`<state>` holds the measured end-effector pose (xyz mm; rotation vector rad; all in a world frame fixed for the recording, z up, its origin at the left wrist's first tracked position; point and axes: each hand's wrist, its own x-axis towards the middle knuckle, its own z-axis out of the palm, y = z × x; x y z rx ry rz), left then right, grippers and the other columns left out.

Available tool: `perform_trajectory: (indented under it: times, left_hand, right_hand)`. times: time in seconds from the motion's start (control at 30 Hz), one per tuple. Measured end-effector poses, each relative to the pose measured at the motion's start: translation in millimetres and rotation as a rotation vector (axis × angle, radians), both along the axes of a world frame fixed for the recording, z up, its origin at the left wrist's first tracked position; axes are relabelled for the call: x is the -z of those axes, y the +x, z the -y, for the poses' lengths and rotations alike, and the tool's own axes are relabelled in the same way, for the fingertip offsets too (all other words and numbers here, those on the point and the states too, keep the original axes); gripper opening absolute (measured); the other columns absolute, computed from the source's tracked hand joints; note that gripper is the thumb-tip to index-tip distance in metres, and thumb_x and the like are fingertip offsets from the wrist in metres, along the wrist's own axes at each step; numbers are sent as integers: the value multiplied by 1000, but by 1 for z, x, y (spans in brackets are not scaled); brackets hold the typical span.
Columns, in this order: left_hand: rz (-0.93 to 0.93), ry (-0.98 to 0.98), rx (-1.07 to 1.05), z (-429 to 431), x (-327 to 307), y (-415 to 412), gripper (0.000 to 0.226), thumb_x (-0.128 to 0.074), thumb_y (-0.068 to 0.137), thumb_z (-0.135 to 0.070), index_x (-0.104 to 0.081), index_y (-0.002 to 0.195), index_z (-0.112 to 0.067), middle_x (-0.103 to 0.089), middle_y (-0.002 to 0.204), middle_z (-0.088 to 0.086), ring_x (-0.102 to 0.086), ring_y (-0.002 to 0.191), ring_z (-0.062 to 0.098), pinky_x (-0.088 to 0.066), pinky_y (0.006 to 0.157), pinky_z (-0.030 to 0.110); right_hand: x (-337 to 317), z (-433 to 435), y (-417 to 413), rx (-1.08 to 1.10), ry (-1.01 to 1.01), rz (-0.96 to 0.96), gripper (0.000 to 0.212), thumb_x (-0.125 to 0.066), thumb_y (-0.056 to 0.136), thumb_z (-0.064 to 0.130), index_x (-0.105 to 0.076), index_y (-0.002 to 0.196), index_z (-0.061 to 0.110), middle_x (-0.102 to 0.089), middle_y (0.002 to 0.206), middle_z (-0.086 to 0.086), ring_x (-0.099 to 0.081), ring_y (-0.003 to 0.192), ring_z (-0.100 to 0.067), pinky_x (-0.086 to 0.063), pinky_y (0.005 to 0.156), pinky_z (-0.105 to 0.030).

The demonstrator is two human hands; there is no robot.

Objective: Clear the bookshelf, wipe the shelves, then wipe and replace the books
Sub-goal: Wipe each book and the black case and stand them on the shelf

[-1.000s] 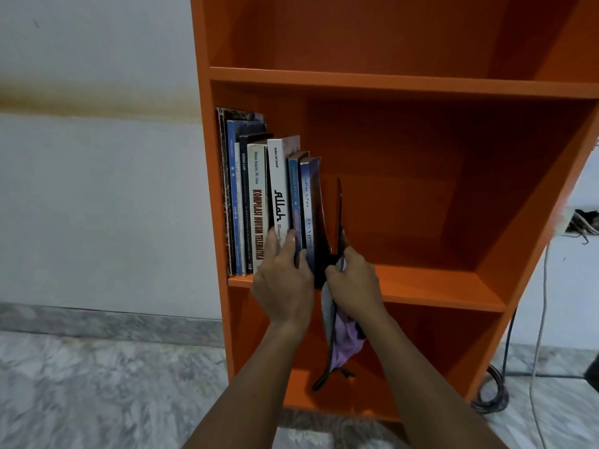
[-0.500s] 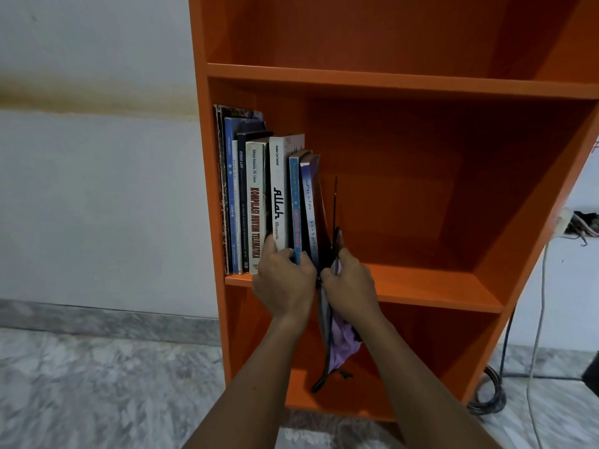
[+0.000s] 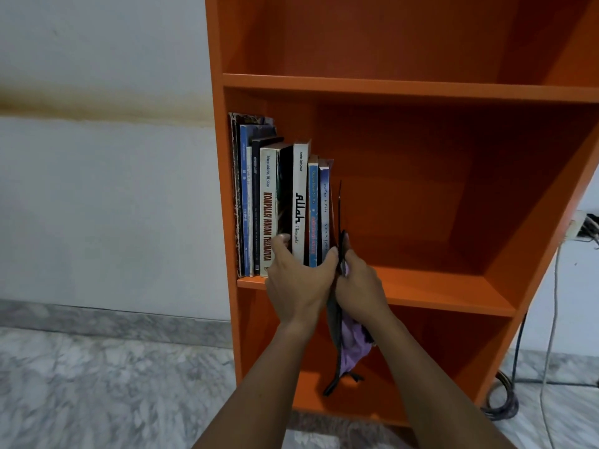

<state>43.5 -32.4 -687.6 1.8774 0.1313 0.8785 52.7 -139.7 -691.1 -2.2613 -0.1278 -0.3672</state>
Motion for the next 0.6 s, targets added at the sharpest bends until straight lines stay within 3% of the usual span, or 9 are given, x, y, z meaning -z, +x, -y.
perform_trajectory:
  times: [0.07, 0.13, 0.27, 0.4, 0.47, 0.6]
  left_hand:
    - [-31, -14, -8, -2, -1, 4, 81, -79, 72, -58, -44, 134, -20, -69, 111, 0, -68, 101, 20, -59, 81, 37]
    - [-29, 4, -9, -4, 0, 11, 81, -77, 69, -57, -47, 134, -21, -71, 110, -2, -70, 100, 18, -60, 83, 38]
    - [-15, 30, -8, -4, 1, 15, 37, -71, 69, -47, -65, 98, -25, -72, 82, -10, -70, 74, 11, -60, 68, 37]
    - [-22, 83, -23, -7, -2, 15, 32, -73, 69, -44, -59, 77, -16, -63, 67, -3, -62, 61, 18, -42, 48, 24]
    - [-24, 101, -44, -8, -3, 15, 36, -73, 68, -45, -56, 74, -14, -64, 68, 0, -63, 61, 19, -39, 45, 23]
    - [-12, 138, -39, -6, 0, 13, 41, -69, 69, -53, -67, 86, -16, -74, 83, -3, -72, 76, 14, -59, 58, 32]
  right_hand:
    - [-1, 1, 0, -18, 10, -10, 39, -51, 101, 22, -47, 140, 23, -67, 102, -7, -66, 84, -28, -57, 71, -52]
    - [-2, 3, -1, -20, 26, -8, 37, -53, 99, 24, -52, 135, 23, -68, 101, -4, -67, 85, -25, -58, 75, -53]
    - [-2, 3, -2, -18, 38, -19, 22, -53, 96, 20, -56, 118, 21, -67, 94, -5, -66, 80, -26, -55, 69, -47]
    - [-1, 3, -1, -21, 34, -4, 9, -53, 98, 18, -52, 106, 19, -62, 88, -4, -62, 74, -21, -46, 59, -37]
    - [-1, 3, 0, -3, 30, -4, 17, -53, 97, 19, -53, 113, 16, -64, 90, -4, -63, 78, -23, -48, 62, -38]
    - [0, -3, 5, 30, 5, 5, 56, -48, 96, 23, -37, 150, 23, -68, 102, -4, -66, 90, -28, -56, 74, -45]
